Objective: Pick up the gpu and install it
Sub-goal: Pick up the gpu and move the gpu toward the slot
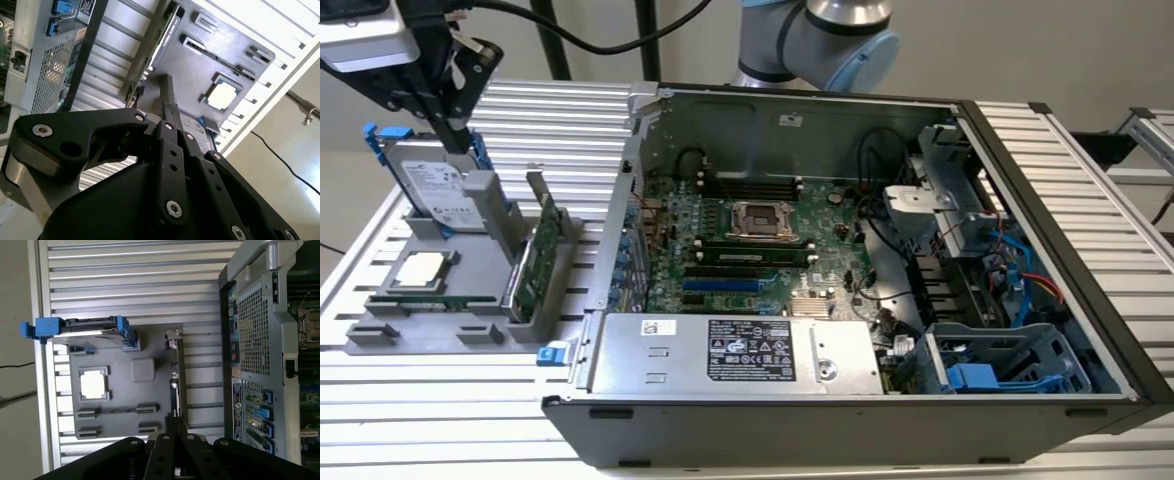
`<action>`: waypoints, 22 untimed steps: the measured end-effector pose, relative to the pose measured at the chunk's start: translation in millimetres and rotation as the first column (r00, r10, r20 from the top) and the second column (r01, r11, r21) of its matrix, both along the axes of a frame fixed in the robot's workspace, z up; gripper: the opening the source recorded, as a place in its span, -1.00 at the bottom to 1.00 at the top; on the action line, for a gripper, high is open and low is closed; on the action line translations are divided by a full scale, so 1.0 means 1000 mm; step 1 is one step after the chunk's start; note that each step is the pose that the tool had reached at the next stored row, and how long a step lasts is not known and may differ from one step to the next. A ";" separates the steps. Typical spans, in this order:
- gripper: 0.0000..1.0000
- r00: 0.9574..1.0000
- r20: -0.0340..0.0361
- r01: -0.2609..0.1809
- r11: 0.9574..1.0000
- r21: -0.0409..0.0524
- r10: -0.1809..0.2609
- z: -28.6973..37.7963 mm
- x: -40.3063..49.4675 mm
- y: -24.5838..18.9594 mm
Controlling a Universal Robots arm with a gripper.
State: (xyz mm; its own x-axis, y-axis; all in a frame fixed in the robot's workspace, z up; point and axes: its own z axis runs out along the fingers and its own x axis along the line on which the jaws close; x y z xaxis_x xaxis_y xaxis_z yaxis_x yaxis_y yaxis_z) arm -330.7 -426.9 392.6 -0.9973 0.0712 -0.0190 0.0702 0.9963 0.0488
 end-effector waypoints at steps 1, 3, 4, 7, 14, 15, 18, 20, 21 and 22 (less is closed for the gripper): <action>-1.00 1.000 0.000 0.000 1.000 0.000 0.000 0.0000 0.0008 -0.0002; -1.00 1.000 0.000 0.000 1.000 0.000 0.000 0.0000 0.0026 -0.0004; -1.00 1.000 0.000 0.000 1.000 0.000 0.000 0.0000 0.0038 -0.0005; -1.00 1.000 0.000 0.000 1.000 0.000 0.000 0.0000 0.0070 -0.0009; -1.00 1.000 0.000 0.000 1.000 0.000 0.000 0.0000 0.0136 -0.0031; -1.00 1.000 0.000 0.000 1.000 0.000 0.000 0.0000 0.0145 -0.0035; -1.00 1.000 0.000 0.000 1.000 0.000 0.000 0.0001 0.0164 -0.0052; -1.00 1.000 0.000 0.000 1.000 0.000 0.000 0.0001 0.0174 -0.0066; -1.00 1.000 0.000 0.000 1.000 0.000 0.000 0.0001 0.0179 -0.0073; -1.00 1.000 0.000 0.000 1.000 0.000 0.000 0.0000 0.0184 -0.0080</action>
State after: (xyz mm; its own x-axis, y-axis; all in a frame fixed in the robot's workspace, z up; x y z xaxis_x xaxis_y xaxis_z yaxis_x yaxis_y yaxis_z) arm -312.3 -434.9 392.6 -0.9973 0.0712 -0.0188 0.0702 0.9963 0.0487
